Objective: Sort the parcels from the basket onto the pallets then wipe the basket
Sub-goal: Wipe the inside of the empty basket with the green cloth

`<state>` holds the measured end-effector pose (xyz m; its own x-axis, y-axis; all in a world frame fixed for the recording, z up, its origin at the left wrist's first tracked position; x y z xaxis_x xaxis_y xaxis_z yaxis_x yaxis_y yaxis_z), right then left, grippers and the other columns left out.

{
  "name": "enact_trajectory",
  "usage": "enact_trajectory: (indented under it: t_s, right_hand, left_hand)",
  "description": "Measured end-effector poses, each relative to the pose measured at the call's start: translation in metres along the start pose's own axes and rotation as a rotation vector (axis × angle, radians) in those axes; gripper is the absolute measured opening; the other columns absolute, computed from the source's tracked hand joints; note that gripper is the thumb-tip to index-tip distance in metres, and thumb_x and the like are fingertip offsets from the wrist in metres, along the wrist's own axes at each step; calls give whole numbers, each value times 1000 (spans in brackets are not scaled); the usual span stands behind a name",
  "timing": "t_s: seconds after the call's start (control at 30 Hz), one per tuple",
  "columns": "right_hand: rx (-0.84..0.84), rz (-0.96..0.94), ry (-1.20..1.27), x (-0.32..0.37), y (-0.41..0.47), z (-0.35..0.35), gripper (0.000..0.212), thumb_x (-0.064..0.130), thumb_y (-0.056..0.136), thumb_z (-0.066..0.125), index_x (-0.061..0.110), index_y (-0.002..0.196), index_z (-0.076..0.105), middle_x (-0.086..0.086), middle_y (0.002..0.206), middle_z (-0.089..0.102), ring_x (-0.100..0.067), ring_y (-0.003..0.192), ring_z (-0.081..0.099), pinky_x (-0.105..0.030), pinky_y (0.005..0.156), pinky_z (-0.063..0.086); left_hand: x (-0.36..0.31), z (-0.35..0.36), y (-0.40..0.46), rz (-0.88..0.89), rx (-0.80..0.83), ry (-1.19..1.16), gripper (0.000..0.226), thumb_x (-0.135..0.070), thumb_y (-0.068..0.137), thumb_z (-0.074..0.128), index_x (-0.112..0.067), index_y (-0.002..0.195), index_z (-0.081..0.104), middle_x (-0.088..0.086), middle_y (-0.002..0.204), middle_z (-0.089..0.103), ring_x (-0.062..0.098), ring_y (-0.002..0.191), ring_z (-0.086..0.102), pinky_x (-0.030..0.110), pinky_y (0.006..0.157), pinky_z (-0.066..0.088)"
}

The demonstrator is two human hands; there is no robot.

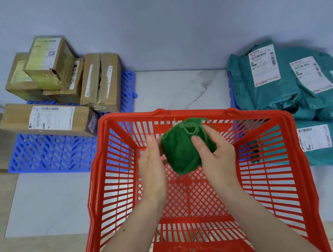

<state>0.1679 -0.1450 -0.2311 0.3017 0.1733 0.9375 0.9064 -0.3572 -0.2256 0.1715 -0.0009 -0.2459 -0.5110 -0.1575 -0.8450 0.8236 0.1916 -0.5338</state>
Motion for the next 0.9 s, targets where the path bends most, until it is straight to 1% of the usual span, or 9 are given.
enact_trajectory:
  t_s: [0.13, 0.23, 0.33, 0.43, 0.53, 0.63, 0.73, 0.83, 0.9]
  right_hand:
    - [12, -179, -121, 21, 6, 19, 40, 25, 89, 71, 31, 127, 60, 24, 115, 62, 7, 113, 56, -12, 99, 43]
    - [16, -231, -187, 17, -1, 28, 46, 36, 86, 72, 20, 129, 64, 10, 126, 61, -5, 121, 54, -23, 105, 42]
    - [6, -152, -72, -1, -8, 21, 43, 22, 84, 76, 14, 126, 67, 3, 125, 65, -10, 120, 59, -32, 105, 47]
    - [-47, -42, 58, -13, -7, 9, 39, 6, 83, 76, 18, 120, 69, 2, 116, 70, -13, 114, 64, -32, 101, 51]
    - [-107, -165, -54, -2, -1, 6, 38, 1, 84, 73, 17, 118, 67, 1, 114, 67, -10, 109, 62, -28, 99, 50]
    - [-94, -575, -315, 13, 14, 20, 36, -3, 83, 67, 1, 118, 66, -13, 115, 62, -26, 108, 59, -32, 98, 48]
    - [-53, -808, -590, 1, 31, 39, 43, -6, 86, 65, 1, 128, 63, -19, 115, 59, -30, 103, 58, -34, 86, 54]
    - [11, -773, -738, -30, 29, 45, 50, -8, 79, 72, 1, 127, 63, -17, 111, 60, -28, 97, 58, -36, 74, 58]
    - [24, -643, -707, -49, 21, 37, 52, -9, 75, 77, 1, 125, 66, -15, 112, 61, -25, 100, 60, -34, 82, 59]
  left_hand:
    - [-16, 11, 1, 42, 89, -113, 75, -65, 88, 25, -14, 115, 72, 1, 106, 76, 14, 100, 71, 36, 90, 54]
    - [-15, 15, -6, 39, 95, -198, 76, -67, 87, 26, -13, 107, 76, 6, 104, 76, 18, 102, 70, 41, 93, 53]
    - [-7, 8, -12, 8, 78, -222, 69, -64, 86, 26, -21, 86, 81, 2, 90, 77, 10, 83, 71, 36, 82, 54]
    - [-7, 6, -15, 14, 119, -121, 71, -62, 87, 26, -15, 93, 79, 3, 91, 78, 12, 81, 72, 33, 76, 52]
    - [-16, -2, -8, 185, 13, 88, 63, -64, 95, 30, -22, 98, 77, -9, 95, 76, 5, 93, 67, 30, 87, 50]
    - [-33, -11, 8, 558, -120, 375, 49, -52, 99, 30, -26, 123, 64, -18, 122, 60, 4, 122, 50, 33, 106, 40]
    - [-37, -8, 32, 676, -56, 656, 57, -48, 101, 21, -22, 147, 41, -11, 155, 34, 8, 149, 15, 35, 123, 9]
    - [-31, -6, 45, 682, -13, 769, 65, -53, 99, 15, -18, 151, 34, -6, 160, 27, 7, 151, 3, 35, 122, -5]
    - [-30, -7, 44, 726, -27, 811, 66, -53, 99, 15, -17, 150, 37, -5, 159, 31, 9, 151, 6, 40, 123, -4]
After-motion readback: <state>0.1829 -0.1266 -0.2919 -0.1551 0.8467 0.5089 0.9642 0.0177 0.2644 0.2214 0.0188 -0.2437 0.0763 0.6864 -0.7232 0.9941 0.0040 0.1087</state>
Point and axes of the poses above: each hand's wrist, its own y-axis towards the middle knuckle, its own z-axis out of the palm, x = y × z, the point moved 4 cm from there along y, towards the middle knuckle
